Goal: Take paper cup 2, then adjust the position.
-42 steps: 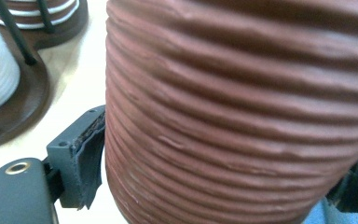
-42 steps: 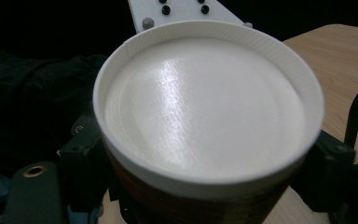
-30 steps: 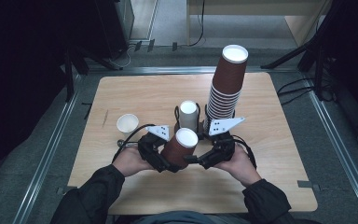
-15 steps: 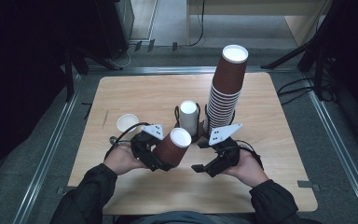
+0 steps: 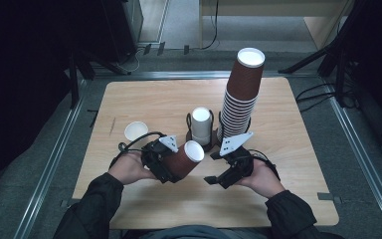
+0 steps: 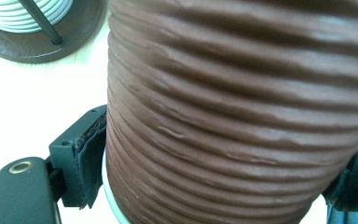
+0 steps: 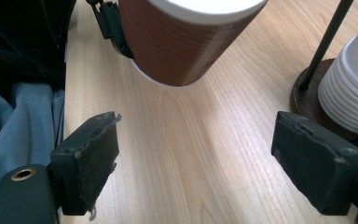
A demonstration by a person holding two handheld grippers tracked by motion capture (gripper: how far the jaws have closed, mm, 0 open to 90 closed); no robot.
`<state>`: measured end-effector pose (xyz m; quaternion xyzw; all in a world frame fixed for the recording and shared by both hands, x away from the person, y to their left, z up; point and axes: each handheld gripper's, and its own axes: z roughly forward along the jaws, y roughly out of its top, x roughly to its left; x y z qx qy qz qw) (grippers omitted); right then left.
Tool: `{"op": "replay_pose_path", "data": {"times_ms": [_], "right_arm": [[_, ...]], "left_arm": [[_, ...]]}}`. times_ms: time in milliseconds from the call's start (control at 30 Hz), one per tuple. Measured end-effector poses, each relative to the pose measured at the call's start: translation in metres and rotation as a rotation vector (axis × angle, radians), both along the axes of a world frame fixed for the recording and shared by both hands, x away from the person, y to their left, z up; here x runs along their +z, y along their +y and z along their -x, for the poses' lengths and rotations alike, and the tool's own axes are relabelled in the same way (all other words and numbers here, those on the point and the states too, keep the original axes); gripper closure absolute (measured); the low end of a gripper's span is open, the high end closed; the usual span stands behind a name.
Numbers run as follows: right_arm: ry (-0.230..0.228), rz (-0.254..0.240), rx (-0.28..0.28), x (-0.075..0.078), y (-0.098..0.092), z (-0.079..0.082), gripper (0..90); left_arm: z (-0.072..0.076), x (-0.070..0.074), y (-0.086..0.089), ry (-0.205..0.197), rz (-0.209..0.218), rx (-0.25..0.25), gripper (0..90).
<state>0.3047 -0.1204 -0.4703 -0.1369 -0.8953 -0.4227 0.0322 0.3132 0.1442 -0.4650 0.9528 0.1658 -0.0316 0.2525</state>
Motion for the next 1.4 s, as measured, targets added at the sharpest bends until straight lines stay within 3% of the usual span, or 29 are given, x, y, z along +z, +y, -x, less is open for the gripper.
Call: {"op": "replay_pose_path", "data": {"times_ms": [200,467,933,1033,1233,1400], "right_arm": [[0.006,-0.016,0.011,0.000,0.002,-0.002,15.1],[0.016,-0.002,0.036,0.001,0.009,-0.001,15.1],[0.051,0.012,0.084,-0.003,0.033,-0.005,15.0],[0.052,0.020,0.099,-0.004,0.037,-0.005,19.5],[0.045,0.031,0.095,-0.002,0.036,-0.006,22.3],[0.033,0.026,0.091,0.001,0.033,-0.006,22.1]], "left_arm": [[0.002,-0.004,-0.005,-0.007,-0.048,-0.016,12.2],[-0.002,-0.013,-0.016,0.014,-0.113,-0.059,12.2],[0.004,-0.021,-0.033,0.026,-0.148,-0.124,11.6],[0.005,-0.022,-0.035,0.033,-0.165,-0.134,10.3],[0.006,-0.022,-0.035,0.043,-0.141,-0.122,9.2],[0.006,-0.018,-0.032,0.011,-0.095,-0.115,4.2]]}}
